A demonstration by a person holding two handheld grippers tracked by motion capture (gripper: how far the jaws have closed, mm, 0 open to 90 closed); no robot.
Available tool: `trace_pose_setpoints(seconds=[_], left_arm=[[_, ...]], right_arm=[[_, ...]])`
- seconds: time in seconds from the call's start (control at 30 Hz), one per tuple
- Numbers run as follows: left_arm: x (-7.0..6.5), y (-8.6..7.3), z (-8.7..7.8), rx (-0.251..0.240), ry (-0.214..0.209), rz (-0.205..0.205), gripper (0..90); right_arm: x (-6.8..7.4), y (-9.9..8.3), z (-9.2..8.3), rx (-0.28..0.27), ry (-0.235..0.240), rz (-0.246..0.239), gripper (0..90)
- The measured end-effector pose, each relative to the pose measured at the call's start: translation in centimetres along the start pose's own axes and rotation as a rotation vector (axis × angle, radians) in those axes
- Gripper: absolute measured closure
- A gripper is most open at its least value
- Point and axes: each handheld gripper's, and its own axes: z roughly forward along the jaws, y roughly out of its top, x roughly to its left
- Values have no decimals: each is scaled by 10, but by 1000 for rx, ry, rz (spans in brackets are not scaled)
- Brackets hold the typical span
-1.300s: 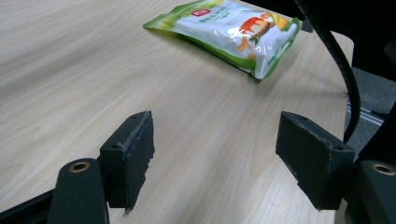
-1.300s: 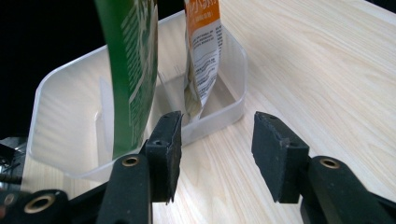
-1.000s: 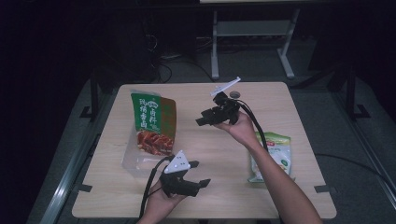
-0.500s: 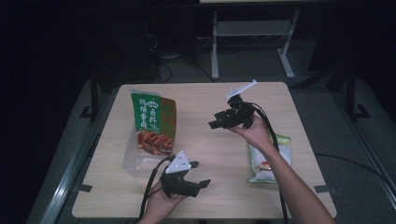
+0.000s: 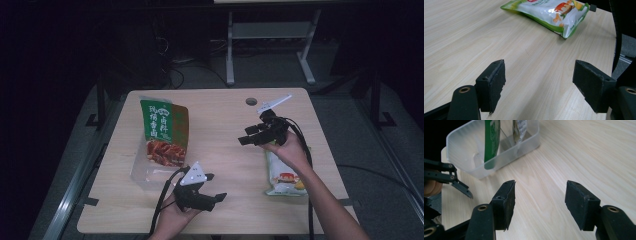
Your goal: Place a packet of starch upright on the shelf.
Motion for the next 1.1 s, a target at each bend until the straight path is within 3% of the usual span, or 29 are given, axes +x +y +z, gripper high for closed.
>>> trace_pose_setpoints(seconds=[0.63, 1.1], left_arm=[[-2, 8, 7, 3, -7, 21, 252], [-5, 16, 18, -10, -22, 17, 252]], right_arm=[[-10, -36, -28, 23, -63, 45, 368], [-24, -76, -56, 49, -137, 115, 363]])
